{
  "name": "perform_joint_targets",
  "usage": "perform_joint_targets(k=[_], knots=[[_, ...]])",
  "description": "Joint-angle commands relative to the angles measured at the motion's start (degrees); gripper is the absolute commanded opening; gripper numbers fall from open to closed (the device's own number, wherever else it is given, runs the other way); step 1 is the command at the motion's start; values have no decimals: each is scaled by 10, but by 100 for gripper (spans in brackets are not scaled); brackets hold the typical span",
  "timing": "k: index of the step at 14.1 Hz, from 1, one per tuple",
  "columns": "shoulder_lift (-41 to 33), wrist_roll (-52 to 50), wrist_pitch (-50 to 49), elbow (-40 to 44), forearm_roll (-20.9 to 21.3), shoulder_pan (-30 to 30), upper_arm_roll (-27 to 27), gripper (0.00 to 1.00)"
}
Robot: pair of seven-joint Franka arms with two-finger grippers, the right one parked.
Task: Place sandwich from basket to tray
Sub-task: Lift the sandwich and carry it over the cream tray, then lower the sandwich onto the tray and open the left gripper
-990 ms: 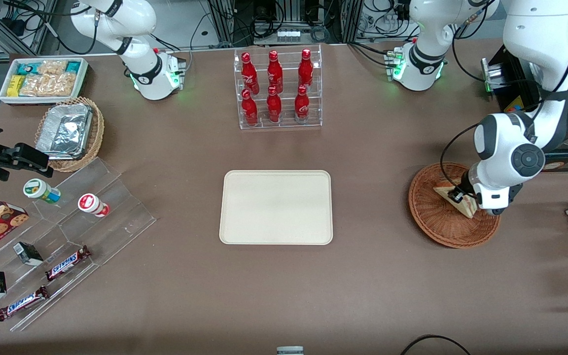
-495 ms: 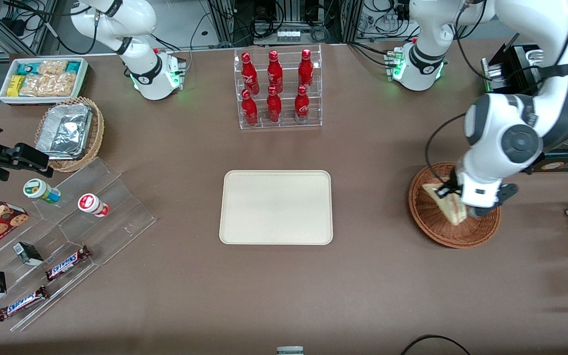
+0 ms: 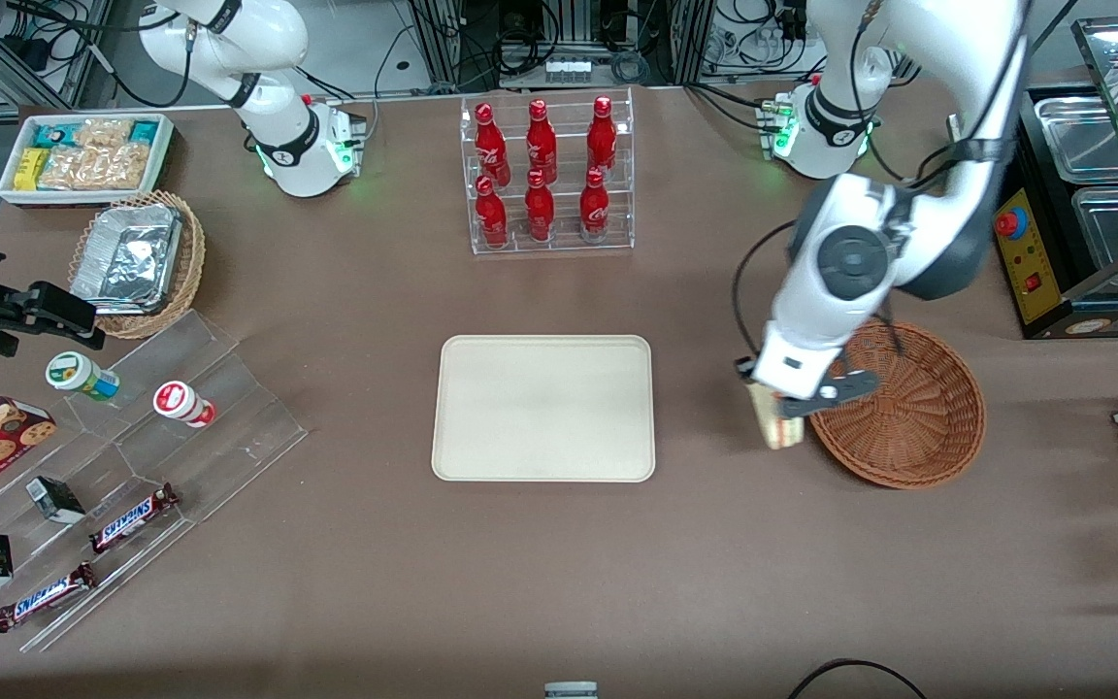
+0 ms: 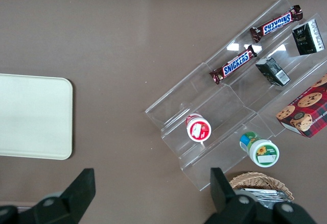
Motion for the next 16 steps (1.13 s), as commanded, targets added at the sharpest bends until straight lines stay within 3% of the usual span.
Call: perform_joint_targets(k=[1, 3, 6, 9, 16], knots=[[60, 1, -7, 69, 0, -59, 9, 28], [94, 5, -8, 108, -2, -86, 8, 30], [139, 23, -5, 136, -44, -100, -13, 29], [197, 17, -5, 191, -44, -103, -42, 29], [245, 15, 45, 200, -50, -113, -44, 29]])
